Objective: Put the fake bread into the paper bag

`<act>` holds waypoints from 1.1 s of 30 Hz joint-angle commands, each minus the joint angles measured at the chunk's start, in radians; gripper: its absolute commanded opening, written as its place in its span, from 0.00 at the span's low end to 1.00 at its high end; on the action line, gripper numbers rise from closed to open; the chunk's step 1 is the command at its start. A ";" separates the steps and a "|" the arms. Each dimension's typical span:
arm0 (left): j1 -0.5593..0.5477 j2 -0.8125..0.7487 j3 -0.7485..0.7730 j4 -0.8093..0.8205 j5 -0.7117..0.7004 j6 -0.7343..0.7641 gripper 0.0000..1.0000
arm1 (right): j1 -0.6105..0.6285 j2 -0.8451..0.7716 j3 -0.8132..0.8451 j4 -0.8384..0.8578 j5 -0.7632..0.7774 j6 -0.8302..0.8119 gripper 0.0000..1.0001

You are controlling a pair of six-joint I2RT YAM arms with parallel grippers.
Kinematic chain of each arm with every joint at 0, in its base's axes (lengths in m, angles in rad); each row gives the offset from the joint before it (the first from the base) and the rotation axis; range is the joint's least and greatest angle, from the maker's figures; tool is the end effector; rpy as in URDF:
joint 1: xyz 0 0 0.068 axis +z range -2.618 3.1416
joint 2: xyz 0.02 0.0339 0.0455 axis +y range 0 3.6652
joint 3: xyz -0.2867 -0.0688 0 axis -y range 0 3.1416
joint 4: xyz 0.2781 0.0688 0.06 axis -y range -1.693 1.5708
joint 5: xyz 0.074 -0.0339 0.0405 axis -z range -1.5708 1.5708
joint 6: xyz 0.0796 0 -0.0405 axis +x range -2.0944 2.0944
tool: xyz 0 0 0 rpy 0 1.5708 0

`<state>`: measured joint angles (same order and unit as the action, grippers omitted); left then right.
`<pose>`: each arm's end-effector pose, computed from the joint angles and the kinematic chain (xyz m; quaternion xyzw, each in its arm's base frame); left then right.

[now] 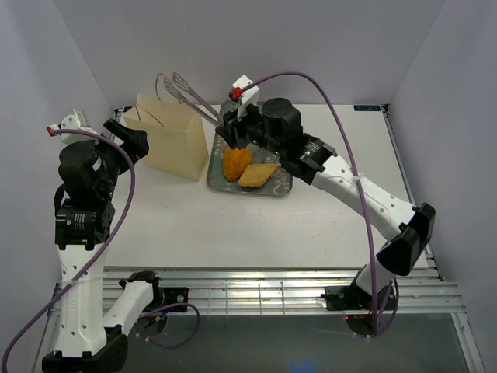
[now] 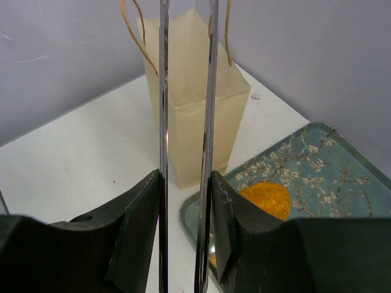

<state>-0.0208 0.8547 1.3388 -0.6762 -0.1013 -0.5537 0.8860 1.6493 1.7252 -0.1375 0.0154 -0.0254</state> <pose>0.2005 0.0039 0.4831 -0.2340 0.7350 -0.1425 0.6203 0.2973 0.3621 0.4708 -0.3159 0.6565 0.2806 0.6249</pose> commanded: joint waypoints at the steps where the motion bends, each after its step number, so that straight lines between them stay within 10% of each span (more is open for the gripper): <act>1: 0.005 -0.005 -0.007 0.015 -0.003 0.009 0.89 | 0.005 -0.130 -0.090 0.076 0.058 -0.019 0.42; 22: 0.005 0.007 -0.026 0.029 0.014 0.028 0.89 | -0.057 -0.668 -0.726 -0.148 0.334 0.171 0.48; 33: 0.005 0.037 -0.032 0.041 0.044 0.028 0.89 | -0.406 -0.654 -0.908 -0.186 -0.050 0.346 0.47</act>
<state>-0.0208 0.8906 1.3151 -0.6529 -0.0780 -0.5388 0.5213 0.9970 0.8261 -0.3603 0.1032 0.2577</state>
